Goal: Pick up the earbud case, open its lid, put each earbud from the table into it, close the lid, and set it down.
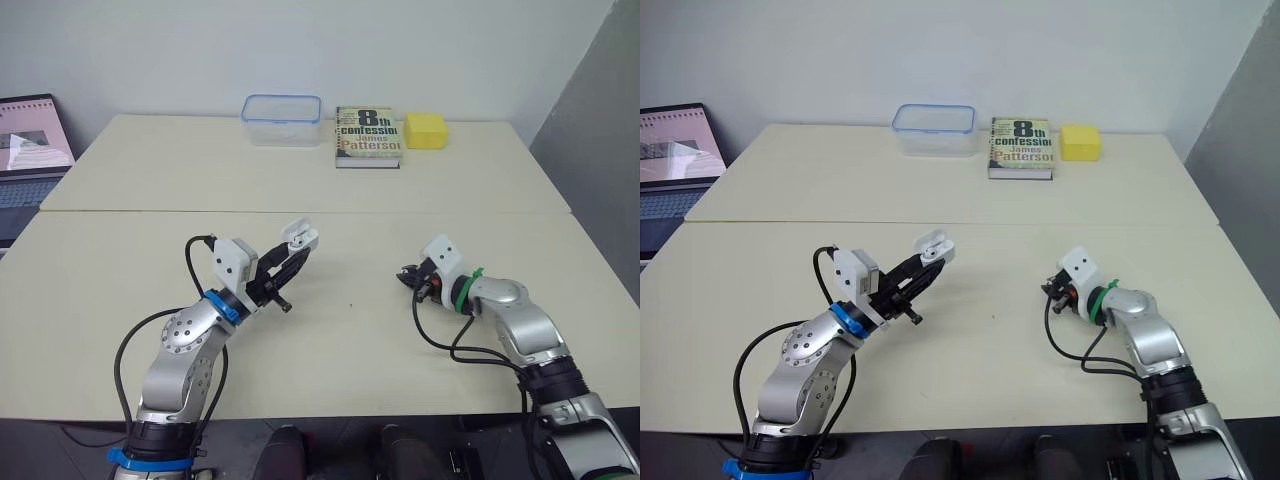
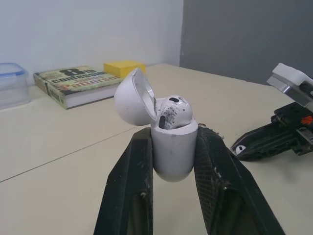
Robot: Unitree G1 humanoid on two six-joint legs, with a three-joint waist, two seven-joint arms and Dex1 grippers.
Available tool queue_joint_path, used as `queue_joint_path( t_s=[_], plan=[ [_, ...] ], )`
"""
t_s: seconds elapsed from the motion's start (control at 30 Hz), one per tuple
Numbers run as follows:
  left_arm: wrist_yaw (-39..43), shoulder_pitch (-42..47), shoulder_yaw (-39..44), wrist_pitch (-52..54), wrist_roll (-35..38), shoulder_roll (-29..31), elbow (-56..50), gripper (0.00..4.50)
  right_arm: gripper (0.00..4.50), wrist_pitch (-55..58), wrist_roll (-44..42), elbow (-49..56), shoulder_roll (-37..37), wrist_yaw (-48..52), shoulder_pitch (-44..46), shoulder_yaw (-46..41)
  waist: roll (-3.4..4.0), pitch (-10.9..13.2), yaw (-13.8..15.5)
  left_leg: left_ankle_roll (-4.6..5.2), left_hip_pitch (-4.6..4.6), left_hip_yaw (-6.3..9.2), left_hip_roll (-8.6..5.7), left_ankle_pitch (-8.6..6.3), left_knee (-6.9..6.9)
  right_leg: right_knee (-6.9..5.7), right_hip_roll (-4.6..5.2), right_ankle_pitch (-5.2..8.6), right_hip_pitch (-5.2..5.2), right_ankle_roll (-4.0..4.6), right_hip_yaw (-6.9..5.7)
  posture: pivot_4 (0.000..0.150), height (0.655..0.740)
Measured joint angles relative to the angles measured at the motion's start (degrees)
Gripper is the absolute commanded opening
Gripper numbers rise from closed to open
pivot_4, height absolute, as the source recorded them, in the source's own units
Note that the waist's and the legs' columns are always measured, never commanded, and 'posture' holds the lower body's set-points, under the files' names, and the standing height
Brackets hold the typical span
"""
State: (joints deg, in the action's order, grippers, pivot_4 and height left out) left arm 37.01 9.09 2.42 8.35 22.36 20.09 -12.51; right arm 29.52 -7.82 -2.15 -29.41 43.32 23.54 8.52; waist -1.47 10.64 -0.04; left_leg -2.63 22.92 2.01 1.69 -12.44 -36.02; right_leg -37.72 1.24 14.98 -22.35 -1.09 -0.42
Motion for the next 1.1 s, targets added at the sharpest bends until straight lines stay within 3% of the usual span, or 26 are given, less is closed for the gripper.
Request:
queue_joint_path(
  t_s=[0.3,0.67,0.9,0.93,1.07,1.1],
  plan=[
    [-0.67,-4.24,0.21,1.69,0.13,0.35,-3.34,0.77,0.39,-4.09,-4.19,20.60,-22.75,20.48,-13.16,1.46,0.07,0.05,-0.04,0.00,-0.03,0.00,0.01,-0.01,-0.02,0.07,0.02,0.04,0.03,0.00,-0.03,0.150,0.7400],
    [-1.61,-7.33,0.27,4.23,0.22,1.04,-7.79,0.77,0.39,-23.13,-0.01,12.15,-33.22,29.41,-18.34,0.71,0.06,0.05,-0.05,-0.01,-0.06,-0.05,-0.01,0.00,-0.04,0.06,0.03,0.07,0.04,0.06,0.00,0.150,0.7400],
    [-2.60,-7.47,0.30,4.96,0.22,1.05,-8.26,0.77,0.39,-24.21,0.38,9.61,-33.74,31.63,-17.42,0.95,0.05,0.05,-0.01,-0.01,-0.07,-0.05,-0.01,0.00,-0.06,0.08,0.04,0.06,0.08,0.05,0.00,0.150,0.7400],
    [-2.60,-7.45,0.29,4.97,0.22,1.05,-8.41,0.77,1.11,-23.68,0.38,9.58,-33.68,31.63,-17.40,0.96,0.04,0.04,-0.01,-0.01,-0.08,-0.04,-0.01,0.00,-0.06,0.08,0.04,0.06,0.10,0.05,0.00,0.150,0.7400],
    [-2.60,-7.23,0.29,5.02,0.22,1.05,-8.92,0.77,2.40,-24.08,0.93,8.64,-33.09,30.63,-17.18,0.45,-0.01,0.01,0.02,-0.01,-0.10,-0.04,-0.02,-0.01,-0.07,0.08,0.04,0.06,0.13,0.05,-0.01,0.150,0.7400],
    [-2.59,-7.19,0.29,5.03,0.23,1.05,-8.92,0.77,2.46,-24.85,1.11,8.47,-33.02,30.26,-17.14,0.35,-0.01,0.01,0.02,-0.01,-0.10,-0.03,-0.01,-0.01,-0.07,0.08,0.04,0.06,0.13,0.05,-0.01,0.150,0.7400]
  ],
)
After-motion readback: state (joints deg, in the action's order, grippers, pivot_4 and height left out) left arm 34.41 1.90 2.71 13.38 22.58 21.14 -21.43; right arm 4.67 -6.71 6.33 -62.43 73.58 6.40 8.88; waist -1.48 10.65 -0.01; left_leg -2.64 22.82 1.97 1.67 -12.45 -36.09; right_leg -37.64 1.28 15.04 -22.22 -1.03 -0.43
